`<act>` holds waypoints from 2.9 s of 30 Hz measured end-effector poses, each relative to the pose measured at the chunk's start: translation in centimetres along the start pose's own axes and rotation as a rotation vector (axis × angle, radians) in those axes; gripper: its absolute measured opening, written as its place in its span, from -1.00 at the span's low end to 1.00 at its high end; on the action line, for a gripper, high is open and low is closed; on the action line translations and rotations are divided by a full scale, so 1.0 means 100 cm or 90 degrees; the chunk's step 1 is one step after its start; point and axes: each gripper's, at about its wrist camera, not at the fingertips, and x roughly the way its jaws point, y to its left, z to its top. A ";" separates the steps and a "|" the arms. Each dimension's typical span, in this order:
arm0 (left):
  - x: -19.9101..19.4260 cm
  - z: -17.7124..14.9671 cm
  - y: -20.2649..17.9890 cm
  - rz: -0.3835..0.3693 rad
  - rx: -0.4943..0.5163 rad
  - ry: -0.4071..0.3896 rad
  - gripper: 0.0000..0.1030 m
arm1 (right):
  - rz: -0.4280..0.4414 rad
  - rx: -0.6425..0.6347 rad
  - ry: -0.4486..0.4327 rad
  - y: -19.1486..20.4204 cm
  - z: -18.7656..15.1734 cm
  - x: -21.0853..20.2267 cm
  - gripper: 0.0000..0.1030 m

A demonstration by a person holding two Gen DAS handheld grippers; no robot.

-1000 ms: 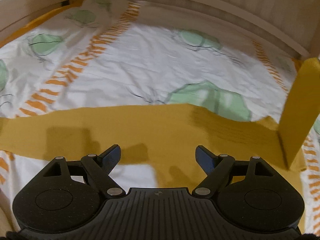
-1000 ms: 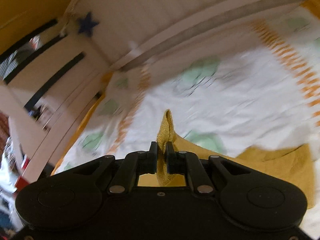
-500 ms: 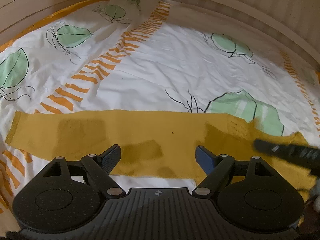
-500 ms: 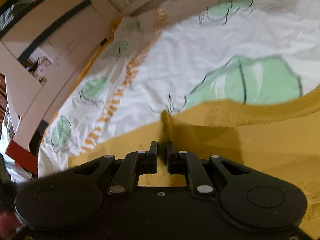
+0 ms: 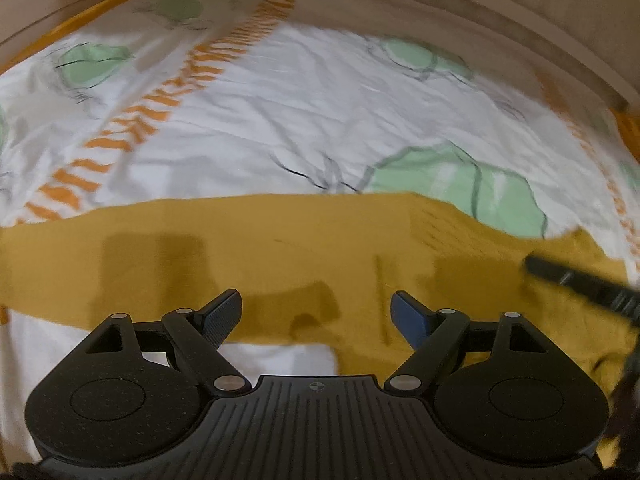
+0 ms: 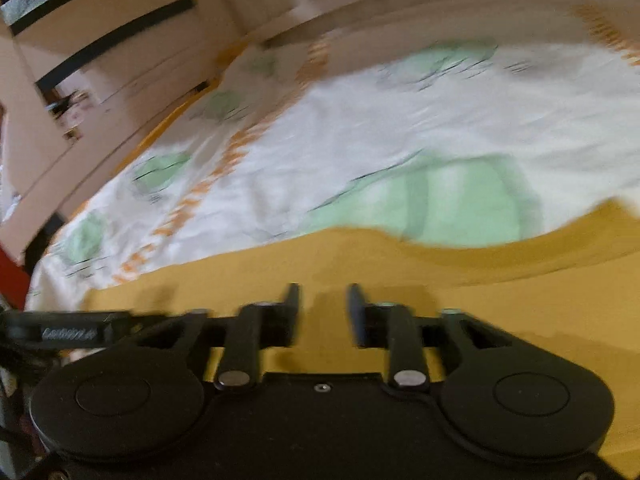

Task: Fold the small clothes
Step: 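Lay the sleeve across the sweater back and open the right tool, then move the left tool to the other sleeve cuff and grasp it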

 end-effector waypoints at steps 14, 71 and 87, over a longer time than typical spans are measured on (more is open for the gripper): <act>0.052 -0.032 -0.040 0.017 0.113 0.089 0.56 | -0.293 -0.010 -0.041 -0.164 0.038 -0.052 0.02; 0.032 -0.035 -0.004 -0.065 0.015 0.073 0.70 | -0.241 0.117 -0.100 -0.113 -0.041 -0.159 0.80; -0.045 -0.055 0.132 0.056 -0.191 -0.084 0.70 | -0.060 0.069 -0.084 -0.051 -0.062 -0.128 0.99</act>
